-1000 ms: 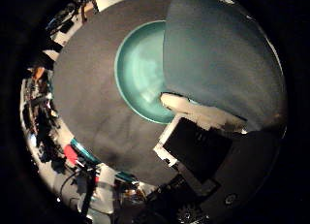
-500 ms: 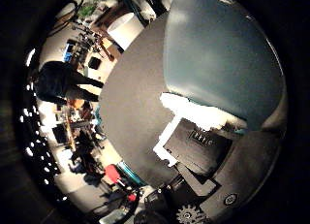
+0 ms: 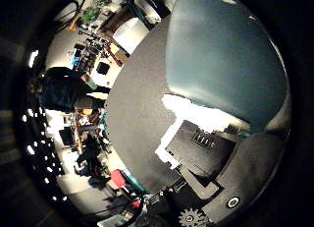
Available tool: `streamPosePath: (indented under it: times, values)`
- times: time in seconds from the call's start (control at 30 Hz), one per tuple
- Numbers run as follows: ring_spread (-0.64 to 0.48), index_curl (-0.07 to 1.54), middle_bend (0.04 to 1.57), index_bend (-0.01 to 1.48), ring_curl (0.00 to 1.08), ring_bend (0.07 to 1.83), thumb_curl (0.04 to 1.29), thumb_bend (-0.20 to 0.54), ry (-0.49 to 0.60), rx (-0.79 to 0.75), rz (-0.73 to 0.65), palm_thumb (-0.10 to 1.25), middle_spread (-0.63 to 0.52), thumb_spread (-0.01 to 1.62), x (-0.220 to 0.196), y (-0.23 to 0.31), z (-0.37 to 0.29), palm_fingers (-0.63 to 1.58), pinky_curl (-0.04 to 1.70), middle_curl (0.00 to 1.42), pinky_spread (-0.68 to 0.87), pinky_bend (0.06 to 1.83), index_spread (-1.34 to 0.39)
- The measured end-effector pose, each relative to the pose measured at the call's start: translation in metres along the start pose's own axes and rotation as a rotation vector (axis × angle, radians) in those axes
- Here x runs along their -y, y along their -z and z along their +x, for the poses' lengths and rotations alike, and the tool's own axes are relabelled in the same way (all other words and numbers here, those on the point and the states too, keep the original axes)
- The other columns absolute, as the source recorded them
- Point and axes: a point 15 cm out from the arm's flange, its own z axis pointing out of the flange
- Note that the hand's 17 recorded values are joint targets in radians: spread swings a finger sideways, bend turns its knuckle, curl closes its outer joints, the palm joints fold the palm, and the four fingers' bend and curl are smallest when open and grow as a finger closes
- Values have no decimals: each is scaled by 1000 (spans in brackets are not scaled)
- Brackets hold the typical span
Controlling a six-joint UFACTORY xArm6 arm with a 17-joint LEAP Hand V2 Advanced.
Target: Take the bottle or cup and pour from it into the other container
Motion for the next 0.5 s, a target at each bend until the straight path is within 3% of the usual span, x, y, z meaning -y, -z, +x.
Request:
streamPosePath:
  times: [0.5]
  values:
    - [-312, 1162, 741, 195, 775, 1041, 683, -29, 10, -3, -6, 865, -343, 683, 0, -3, 1, 985, 838, 1032, -500, 953, -643]
